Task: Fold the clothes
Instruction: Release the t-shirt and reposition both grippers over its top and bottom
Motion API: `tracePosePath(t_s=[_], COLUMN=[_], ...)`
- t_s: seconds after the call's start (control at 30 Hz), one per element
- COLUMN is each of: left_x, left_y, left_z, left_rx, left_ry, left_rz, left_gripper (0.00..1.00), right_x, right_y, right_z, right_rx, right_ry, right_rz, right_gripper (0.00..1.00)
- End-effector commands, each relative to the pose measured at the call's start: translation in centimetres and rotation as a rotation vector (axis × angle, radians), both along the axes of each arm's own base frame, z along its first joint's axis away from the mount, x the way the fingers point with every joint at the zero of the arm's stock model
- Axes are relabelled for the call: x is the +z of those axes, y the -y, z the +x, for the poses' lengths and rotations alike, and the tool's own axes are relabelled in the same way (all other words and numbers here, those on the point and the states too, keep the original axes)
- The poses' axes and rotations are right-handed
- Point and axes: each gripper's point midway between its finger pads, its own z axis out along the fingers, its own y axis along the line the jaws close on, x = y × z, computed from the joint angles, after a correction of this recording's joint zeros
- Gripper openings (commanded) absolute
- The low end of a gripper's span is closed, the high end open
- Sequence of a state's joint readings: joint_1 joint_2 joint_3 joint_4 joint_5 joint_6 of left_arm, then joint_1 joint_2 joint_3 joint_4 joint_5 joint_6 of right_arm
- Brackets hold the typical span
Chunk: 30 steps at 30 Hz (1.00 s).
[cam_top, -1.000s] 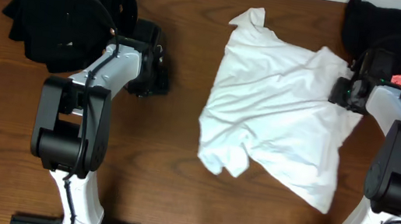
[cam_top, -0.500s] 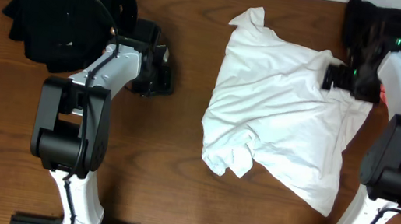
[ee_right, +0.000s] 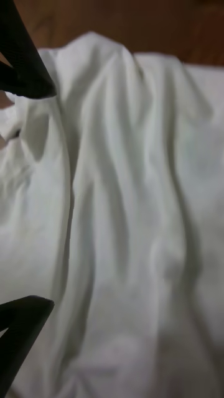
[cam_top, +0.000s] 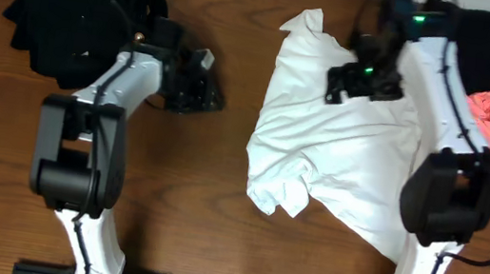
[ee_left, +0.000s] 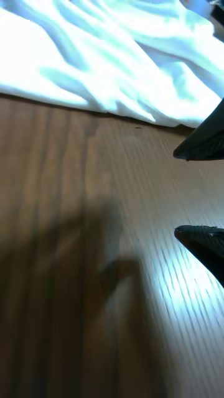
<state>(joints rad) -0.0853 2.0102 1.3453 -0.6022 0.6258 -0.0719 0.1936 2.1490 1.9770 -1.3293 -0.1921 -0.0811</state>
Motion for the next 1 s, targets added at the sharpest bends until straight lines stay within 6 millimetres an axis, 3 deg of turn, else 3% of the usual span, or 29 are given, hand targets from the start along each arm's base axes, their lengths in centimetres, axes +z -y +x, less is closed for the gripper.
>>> tracePosePath(t_s=[0.0,0.2,0.3,0.47,0.57,0.73,0.97], left_x=[5.9,12.1,13.2,11.8,10.3,9.2,7.4], left_y=[-1.8,-3.3,-2.8,-0.1,2.2,6.5,9.5], left_z=[1.5,0.7,-0.9,-4.5,-6.9,-9.9,-14.7], left_rx=[0.03,0.112,0.178,0.117,0.017,-0.2,-0.482], left_ry=[0.153,0.239,0.167,0.03,-0.008,0.039,0.143], left_rz=[-0.025,-0.039,-0.063,-0.052,0.013,0.136,0.459], left_gripper=[0.35,0.35,0.34,0.34,0.34,0.34,0.34], right_x=[0.5,0.2,0.1,0.3,0.4,0.7,0.9], right_y=[-3.5,-4.8,-4.0,-2.0,0.8,4.8,9.7], right_z=[-1.6,-3.2,-2.4,0.2,2.1,4.2,5.4], right_rx=[0.1,0.108,0.066,-0.026,-0.101,-0.203,-0.304], right_ry=[-0.013,-0.034,-0.004,0.055,0.095,0.135,0.157], right_rz=[0.009,-0.095,-0.139,-0.115,-0.097,-0.061,-0.037], right_gripper=[0.99,0.99,0.99,0.99,0.99,0.99,0.99])
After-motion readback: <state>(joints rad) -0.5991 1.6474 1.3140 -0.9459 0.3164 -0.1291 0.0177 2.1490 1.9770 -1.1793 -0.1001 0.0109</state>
